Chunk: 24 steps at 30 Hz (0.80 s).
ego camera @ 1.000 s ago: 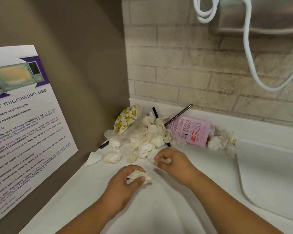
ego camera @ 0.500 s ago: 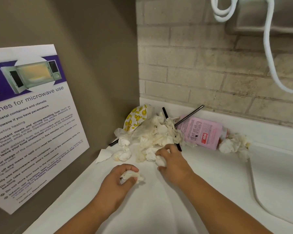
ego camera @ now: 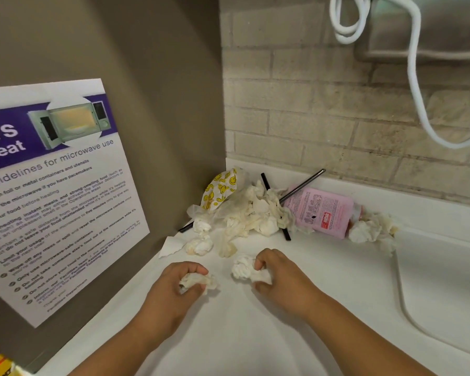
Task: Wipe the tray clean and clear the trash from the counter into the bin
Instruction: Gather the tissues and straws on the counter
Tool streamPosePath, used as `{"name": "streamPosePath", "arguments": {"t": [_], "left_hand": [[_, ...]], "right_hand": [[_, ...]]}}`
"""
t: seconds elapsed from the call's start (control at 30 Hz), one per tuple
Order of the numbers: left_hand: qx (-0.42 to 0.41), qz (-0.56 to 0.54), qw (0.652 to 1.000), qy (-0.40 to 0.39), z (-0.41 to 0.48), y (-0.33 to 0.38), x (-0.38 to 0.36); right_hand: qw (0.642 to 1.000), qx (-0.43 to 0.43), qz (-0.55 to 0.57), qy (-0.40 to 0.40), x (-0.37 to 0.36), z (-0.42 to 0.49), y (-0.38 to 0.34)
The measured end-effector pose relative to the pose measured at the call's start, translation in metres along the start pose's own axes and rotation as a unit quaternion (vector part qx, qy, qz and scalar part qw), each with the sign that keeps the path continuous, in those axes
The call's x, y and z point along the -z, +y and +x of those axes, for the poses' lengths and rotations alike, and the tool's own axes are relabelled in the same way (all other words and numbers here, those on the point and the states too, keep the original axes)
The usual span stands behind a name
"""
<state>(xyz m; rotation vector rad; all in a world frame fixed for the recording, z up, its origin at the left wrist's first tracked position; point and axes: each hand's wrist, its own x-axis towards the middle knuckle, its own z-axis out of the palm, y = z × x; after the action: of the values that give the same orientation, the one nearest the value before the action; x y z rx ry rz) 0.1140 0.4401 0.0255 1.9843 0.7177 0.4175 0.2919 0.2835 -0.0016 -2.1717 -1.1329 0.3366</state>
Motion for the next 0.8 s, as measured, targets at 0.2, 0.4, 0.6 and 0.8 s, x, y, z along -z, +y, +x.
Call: {"name": "streamPosePath", "arguments": {"t": [0.2,0.4,0.6,0.8], "left_hand": [[0.012,-0.007,1.000,0.019,-0.030,-0.002,0.020],[0.043,-0.037,0.998,-0.014,-0.062,-0.013,0.052],[0.061,-0.091,0.993,-0.030,-0.095,-0.032,0.102],[0.082,-0.105,0.991,-0.024,-0.142,-0.076,0.171]], "right_hand": [[0.999,0.005,0.047,-0.002,0.004,-0.022,-0.032],[0.996,0.016,0.087,-0.027,-0.011,-0.040,-0.077],[0.992,0.038,0.099,-0.066,-0.042,-0.057,-0.131],[0.991,0.043,0.100,-0.084,-0.096,-0.079,-0.204]]}}
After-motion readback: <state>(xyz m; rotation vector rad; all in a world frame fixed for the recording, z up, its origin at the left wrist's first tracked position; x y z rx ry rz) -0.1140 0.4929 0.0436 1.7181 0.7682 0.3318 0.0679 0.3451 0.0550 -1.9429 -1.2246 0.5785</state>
